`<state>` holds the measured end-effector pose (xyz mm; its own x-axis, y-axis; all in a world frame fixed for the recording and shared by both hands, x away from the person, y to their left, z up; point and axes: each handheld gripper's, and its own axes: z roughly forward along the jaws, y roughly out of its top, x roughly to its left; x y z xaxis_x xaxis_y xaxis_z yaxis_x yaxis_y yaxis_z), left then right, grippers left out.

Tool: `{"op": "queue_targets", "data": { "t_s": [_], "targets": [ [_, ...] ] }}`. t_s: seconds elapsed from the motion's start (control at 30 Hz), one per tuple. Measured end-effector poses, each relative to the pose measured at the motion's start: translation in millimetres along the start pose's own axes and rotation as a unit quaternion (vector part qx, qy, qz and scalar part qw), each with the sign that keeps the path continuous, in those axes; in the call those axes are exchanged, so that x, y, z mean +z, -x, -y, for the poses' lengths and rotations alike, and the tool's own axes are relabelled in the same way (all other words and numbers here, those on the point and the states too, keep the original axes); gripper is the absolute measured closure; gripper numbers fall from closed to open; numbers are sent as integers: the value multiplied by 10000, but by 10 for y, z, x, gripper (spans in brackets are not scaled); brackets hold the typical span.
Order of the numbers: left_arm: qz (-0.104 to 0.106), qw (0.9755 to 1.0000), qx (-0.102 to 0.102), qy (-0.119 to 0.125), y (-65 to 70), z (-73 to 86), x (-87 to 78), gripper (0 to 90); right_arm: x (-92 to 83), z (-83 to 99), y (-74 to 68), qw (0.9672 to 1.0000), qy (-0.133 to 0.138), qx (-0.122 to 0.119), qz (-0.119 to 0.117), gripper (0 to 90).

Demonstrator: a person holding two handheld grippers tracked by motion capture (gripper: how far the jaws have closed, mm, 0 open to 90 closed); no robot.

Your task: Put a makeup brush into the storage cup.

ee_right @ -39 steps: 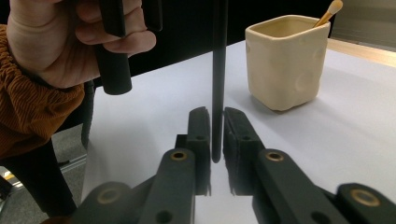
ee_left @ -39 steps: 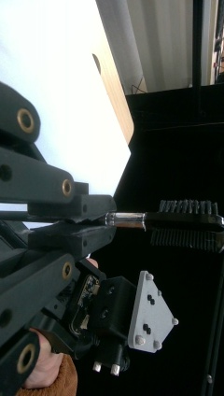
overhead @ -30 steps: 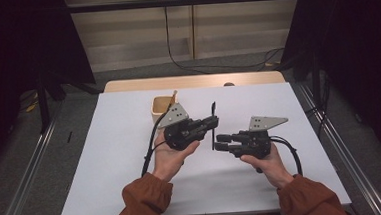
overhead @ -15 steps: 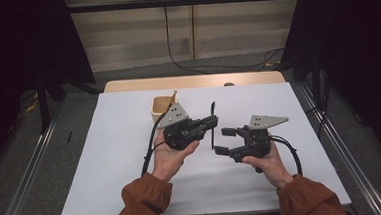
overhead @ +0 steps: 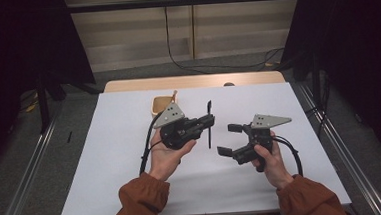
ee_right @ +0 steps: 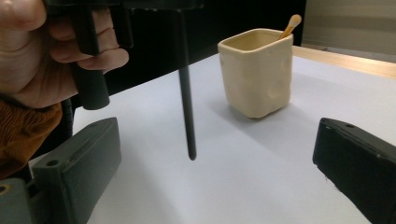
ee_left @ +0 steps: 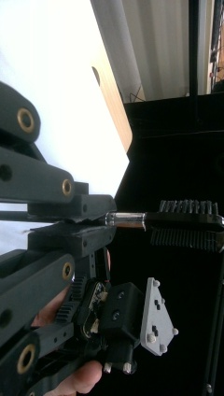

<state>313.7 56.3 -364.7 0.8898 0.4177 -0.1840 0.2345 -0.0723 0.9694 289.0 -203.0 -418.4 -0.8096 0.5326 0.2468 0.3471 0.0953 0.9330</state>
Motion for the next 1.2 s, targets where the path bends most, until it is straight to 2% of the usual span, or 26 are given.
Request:
{"op": "queue_targets", "data": {
  "t_s": [0.1,0.3,0.4,0.67,0.77,1.03,1.2],
  "targets": [
    [-48,10000,35,-26,-16,4,-20,856,-14,8,19,9999,-10,69,92,6],
    [-132,9999,51,-39,-60,-20,-81,856,-75,-15,29,9995,54,10,310,7],
    [-168,9998,68,-76,-90,-21,-106,856,-116,-22,41,9988,197,95,443,10],
    [-250,9997,7,-10,-157,-57,-218,855,-206,-10,38,9971,236,-60,725,22],
    [-301,9995,-4,7,-194,-71,-271,855,-240,36,55,9965,135,-113,816,19],
    [-440,9990,64,35,-255,-154,-404,855,-369,7,41,9955,33,-212,927,19],
    [-545,9984,94,120,-318,-221,-532,855,-456,16,62,9954,84,-112,952,20]
  ]
}}
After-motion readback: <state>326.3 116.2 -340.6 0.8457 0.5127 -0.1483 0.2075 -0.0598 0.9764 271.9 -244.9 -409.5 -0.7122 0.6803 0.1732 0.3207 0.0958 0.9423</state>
